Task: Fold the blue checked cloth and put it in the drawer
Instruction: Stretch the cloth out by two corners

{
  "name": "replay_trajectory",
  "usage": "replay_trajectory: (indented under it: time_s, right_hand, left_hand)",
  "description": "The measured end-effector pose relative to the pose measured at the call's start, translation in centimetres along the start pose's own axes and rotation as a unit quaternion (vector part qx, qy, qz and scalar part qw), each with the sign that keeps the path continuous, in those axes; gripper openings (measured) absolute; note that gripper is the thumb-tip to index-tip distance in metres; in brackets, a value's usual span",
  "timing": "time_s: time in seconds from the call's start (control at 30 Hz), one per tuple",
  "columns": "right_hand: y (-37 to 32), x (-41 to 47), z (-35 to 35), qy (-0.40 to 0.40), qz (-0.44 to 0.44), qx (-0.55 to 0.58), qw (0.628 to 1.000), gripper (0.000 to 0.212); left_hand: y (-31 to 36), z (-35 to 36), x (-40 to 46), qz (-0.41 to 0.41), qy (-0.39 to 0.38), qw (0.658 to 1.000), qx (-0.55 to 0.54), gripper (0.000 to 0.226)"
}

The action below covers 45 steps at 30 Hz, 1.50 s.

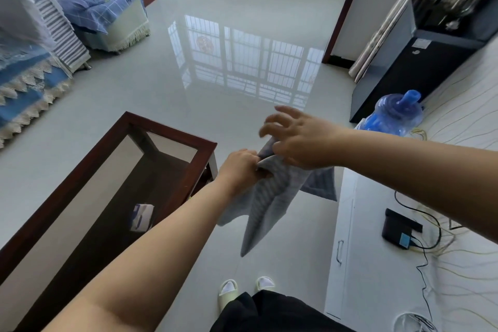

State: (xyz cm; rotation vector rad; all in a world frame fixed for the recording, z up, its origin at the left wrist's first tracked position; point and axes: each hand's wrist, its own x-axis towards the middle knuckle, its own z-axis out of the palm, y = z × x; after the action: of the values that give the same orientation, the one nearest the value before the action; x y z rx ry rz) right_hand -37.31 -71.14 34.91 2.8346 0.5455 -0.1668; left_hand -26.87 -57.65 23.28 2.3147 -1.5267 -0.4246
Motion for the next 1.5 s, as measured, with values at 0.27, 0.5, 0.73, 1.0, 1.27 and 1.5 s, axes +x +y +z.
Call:
replay_trajectory:
  time_s: [0.27, 0.5, 0.73, 1.0, 1.27, 1.5]
  right_hand:
    - [2.6, 0.2, -1.3, -0.075, 0.308, 0.254, 0.914, 0.036]
    - [1.0, 2.8, -1.4, -0.007, 0.247, 0.144, 0.958, 0.028]
    - [0.2, 3.7, -6.3, 0.113, 0.171, 0.057, 0.977, 0.016]
    - [6.1, 0.5, -9.0, 0.119, 0.340, 0.035, 0.932, 0.020]
    - [8.8, -3.8, -0.9, -0.085, 0.436, -0.024, 0.896, 0.026]
    - [-2.1, 3.8, 0.4, -0.050, 0.226, 0.253, 0.940, 0.048]
  left_hand:
    - [0.2, -2.8, -1.0, 0.017, 0.062, 0.998, 0.004, 0.042]
    - [-2.4, -5.2, -2.8, -0.098, -0.098, 0.985, -0.103, 0.035]
    - [-7.3, -1.5, -7.9, -0.209, -0.134, 0.968, -0.025, 0.027]
    - [-8.8, -3.6, -5.5, -0.166, 0.131, 0.970, -0.119, 0.024]
    - [-8.0, -9.2, -3.7, 0.026, 0.182, 0.981, 0.065, 0.025]
    - [-2.1, -8.3, -3.6, 0.129, 0.073, 0.981, 0.127, 0.023]
